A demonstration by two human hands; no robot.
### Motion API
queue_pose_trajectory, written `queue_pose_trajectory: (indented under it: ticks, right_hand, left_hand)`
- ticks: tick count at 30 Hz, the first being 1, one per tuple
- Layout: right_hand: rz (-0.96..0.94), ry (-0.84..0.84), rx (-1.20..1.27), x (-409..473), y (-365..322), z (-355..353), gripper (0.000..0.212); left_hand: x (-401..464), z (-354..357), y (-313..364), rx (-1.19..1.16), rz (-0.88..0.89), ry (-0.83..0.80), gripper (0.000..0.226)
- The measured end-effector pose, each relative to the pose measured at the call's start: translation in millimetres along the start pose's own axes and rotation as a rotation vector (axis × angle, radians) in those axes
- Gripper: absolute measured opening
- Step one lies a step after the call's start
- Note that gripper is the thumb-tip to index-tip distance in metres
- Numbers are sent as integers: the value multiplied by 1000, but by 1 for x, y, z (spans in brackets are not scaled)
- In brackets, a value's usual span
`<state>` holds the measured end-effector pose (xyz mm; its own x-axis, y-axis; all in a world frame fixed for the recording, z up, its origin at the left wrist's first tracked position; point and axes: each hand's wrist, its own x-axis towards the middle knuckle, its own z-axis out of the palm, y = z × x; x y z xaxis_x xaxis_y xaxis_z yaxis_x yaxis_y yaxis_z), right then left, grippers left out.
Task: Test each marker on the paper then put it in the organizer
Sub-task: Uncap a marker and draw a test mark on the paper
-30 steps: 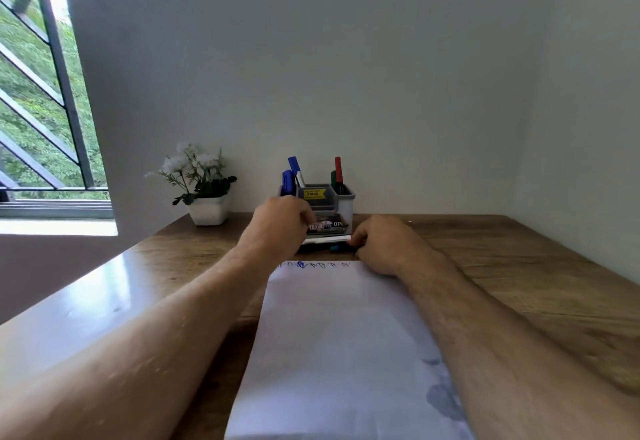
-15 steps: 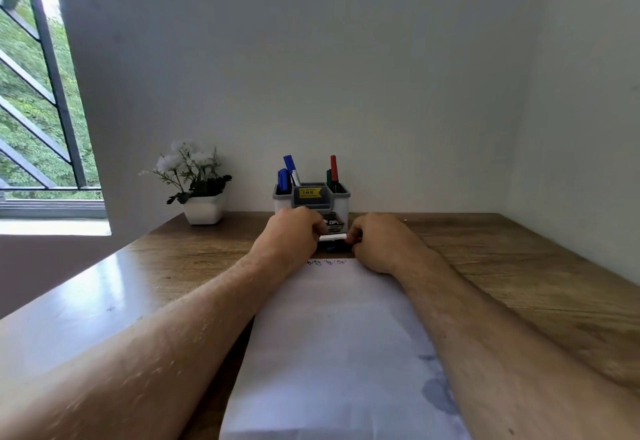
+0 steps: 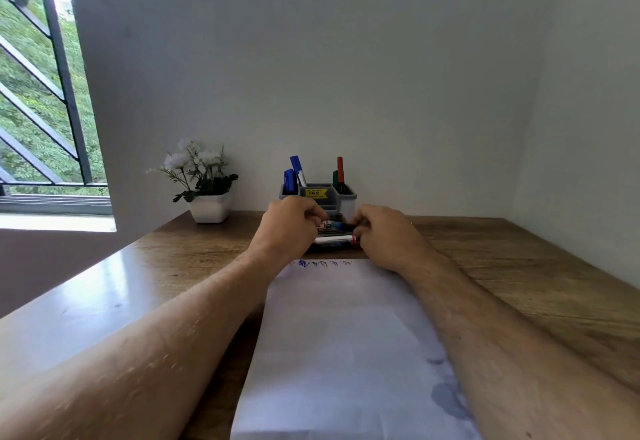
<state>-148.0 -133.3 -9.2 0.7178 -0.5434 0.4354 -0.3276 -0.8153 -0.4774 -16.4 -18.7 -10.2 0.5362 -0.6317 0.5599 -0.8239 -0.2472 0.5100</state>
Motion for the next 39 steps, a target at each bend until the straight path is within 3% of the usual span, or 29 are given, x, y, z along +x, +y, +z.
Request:
queue_pose_trajectory:
  ticks: [3, 7, 12, 16, 20, 25, 29, 35, 39]
  right_hand:
    - [11, 122, 230, 0, -9, -2, 21]
    - [25, 262, 430, 2, -17, -8, 20]
    - [91, 273, 763, 1, -19, -14, 10]
    - [198, 249, 978, 0, -22, -22, 6]
    - [230, 258, 946, -3, -19, -27, 18]
    - [216, 118, 828, -5, -16, -26, 23]
    - [187, -61, 646, -4, -23, -17, 2]
    - [89, -124, 524, -4, -24, -11, 22]
    - [-15, -33, 209, -7, -22, -10, 28]
  left_hand:
    - [-1, -4, 4, -178, -46, 25, 38]
    - [-3, -4, 8, -244, -58, -56, 45]
    - [-5, -1, 6, -239, -43, -155, 33]
    - [-3, -1, 4, -225, -52, -147, 22]
    - [-1, -10, 1, -825, -264, -147, 23]
    - [4, -18, -2, -1137, -322, 42, 17]
    - [4, -16, -4, -1132, -316, 33, 18]
    - [0, -12, 3, -1113, -248, -117, 24]
    - [0, -11, 4, -1110, -254, -120, 19]
